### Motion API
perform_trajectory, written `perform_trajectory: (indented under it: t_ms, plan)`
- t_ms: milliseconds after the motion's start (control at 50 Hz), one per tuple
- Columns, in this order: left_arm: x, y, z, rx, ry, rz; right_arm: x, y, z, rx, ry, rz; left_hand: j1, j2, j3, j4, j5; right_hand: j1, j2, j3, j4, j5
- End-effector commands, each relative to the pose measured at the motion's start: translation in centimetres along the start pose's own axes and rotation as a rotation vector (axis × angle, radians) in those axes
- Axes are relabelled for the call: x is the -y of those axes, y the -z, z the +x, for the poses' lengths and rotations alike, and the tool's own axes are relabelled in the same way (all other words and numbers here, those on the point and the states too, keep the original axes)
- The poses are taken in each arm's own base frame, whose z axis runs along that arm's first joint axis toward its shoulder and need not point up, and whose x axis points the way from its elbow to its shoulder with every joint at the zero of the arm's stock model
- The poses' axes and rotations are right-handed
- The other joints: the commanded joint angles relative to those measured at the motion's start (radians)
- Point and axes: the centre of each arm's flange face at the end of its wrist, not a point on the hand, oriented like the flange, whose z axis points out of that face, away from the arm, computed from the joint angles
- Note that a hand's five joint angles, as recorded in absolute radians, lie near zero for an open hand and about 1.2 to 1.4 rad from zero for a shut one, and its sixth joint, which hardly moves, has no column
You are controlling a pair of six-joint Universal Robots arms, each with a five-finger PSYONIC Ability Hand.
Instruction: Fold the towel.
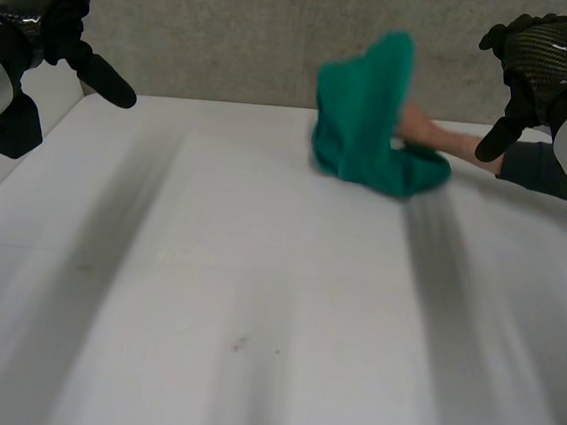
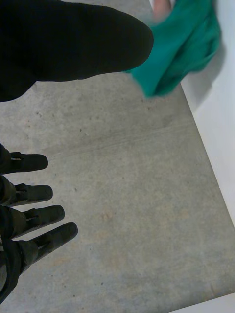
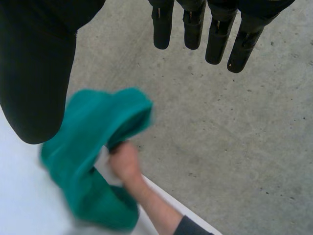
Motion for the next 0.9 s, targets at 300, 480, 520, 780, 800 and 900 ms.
perform_trajectory:
  t_ms: [300, 480, 520, 780, 800, 900]
  plan:
    - [-0.4, 0.0, 0.1, -0.006, 0.001, -0.005, -0.3, 0.0, -0.1, 0.005, 0.002, -0.008, -0.021, -0.026, -0.038, -0.030, -0.044, -0.025, -0.046, -0.036, -0.053, -0.049]
    - [-0.6, -0.1, 0.1, -0.008, 0.001, -0.010, -0.4, 0.0, -0.4, 0.013, 0.003, -0.009, -0.021, -0.026, -0.038, -0.030, -0.044, -0.025, -0.046, -0.036, -0.053, -0.049]
    - [-0.6, -0.1, 0.2, -0.009, 0.001, -0.010, -0.4, 0.0, -0.4, 0.013, 0.003, -0.009, -0.021, -0.026, -0.038, -0.030, -0.044, -0.025, -0.046, -0.036, -0.053, -0.049]
    - [-0.7, -0.2, 0.2, -0.009, 0.000, 0.007, -1.2, -0.3, -0.7, 0.029, 0.011, -0.029, -0.021, -0.026, -0.038, -0.030, -0.044, -0.025, -0.046, -0.036, -0.053, -0.049]
    - [-0.8, -0.2, 0.1, -0.009, -0.001, 0.005, -1.6, -0.5, -0.9, 0.038, 0.019, -0.043, -0.021, -0.026, -0.038, -0.030, -0.044, -0.025, -0.046, -0.036, -0.053, -0.049]
    - [-0.9, -0.2, 0.1, -0.010, 0.000, 0.002, -6.1, -1.9, -2.4, 0.109, 0.160, -0.185, -0.021, -0.026, -0.038, -0.030, -0.044, -0.025, -0.046, -0.036, -0.053, -0.049]
